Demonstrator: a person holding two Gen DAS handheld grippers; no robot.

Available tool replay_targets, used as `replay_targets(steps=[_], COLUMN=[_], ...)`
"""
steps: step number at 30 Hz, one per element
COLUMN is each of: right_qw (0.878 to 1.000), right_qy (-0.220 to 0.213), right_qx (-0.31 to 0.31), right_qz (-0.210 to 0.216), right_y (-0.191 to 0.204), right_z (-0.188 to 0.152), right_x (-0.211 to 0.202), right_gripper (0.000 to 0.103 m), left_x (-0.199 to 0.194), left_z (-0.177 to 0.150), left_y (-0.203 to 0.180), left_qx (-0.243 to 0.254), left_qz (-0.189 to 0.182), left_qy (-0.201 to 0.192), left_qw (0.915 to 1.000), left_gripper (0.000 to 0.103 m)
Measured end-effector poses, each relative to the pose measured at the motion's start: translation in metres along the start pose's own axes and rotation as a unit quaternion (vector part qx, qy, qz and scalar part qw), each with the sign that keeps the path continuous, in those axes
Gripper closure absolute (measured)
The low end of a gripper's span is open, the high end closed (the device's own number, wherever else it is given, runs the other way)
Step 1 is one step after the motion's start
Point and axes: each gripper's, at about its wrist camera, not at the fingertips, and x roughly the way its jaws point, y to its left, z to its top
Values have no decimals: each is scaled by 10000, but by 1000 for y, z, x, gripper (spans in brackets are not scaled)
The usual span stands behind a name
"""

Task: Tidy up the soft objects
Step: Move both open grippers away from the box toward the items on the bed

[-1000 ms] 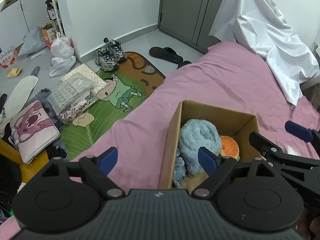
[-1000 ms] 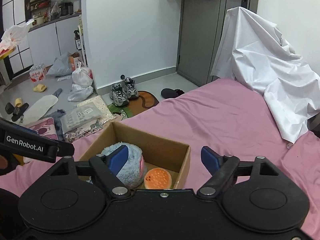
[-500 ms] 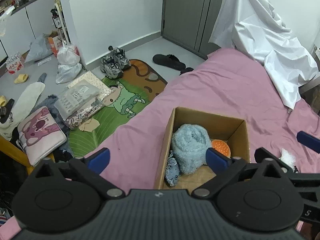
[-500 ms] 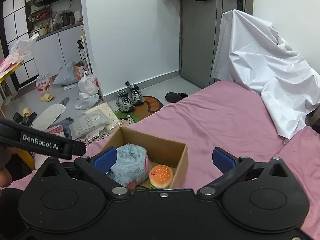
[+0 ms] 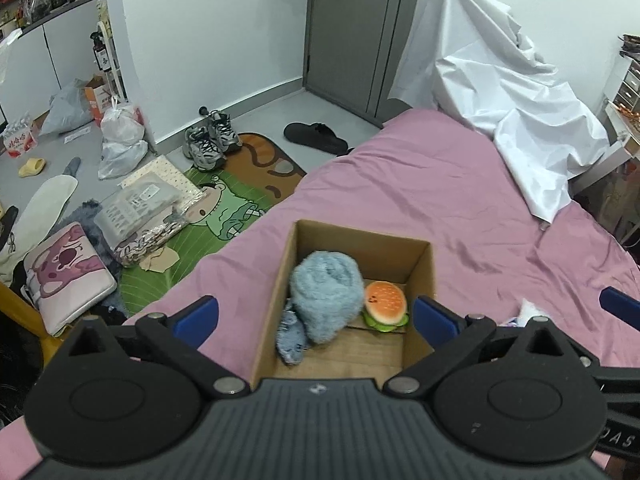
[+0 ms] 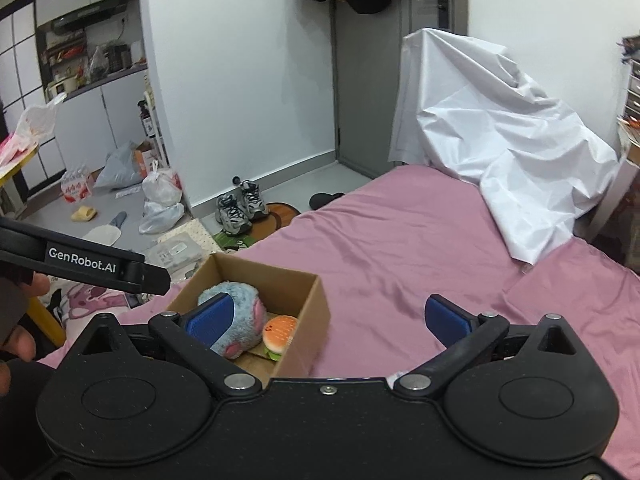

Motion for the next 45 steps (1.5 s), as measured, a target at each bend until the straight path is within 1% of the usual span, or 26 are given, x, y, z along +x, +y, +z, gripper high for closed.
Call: replay_targets(steps=[8,12,20,22,25,34,39,45], right_qw=[9994,9989,9980,9978,9962,9866,9832,9791], right_qy=[61,65,54,104,168,314,399,508], right_qx=[325,451,629,658,841,1581,1769,1970], right_qz=[41,75,91,70,150,248,186,79], right_y=[-28,-40,-66,-72,-85,-127,-143,-159], right_z=[-6,-8,-12,-13,-15,-26,-33,-38], right_x=[-16,-23,-36,-38,-40,-44,-42,-37], right_gripper=[0,0,0,0,0,0,0,0], left_x=[-15,-23,-33,-36,-40,-44,-41,-30], left_z=[-8,-11,-17,-19,-22,-28,-34,-43], left_y=[-30,-46,-69,-76,-88,-108,-117,-127], left_qx=[212,325,333,357,467,435,388,320], left_qz=[-145,-151,-176,-195,-147,-98,-49,-104], left_qy=[-94,-194,-274,-277,-306,-225,-196,-54], left_qw=[9996,9992,9989,9988,9983,9988,9990,9994], left_gripper=[0,0,0,0,0,1,1,1])
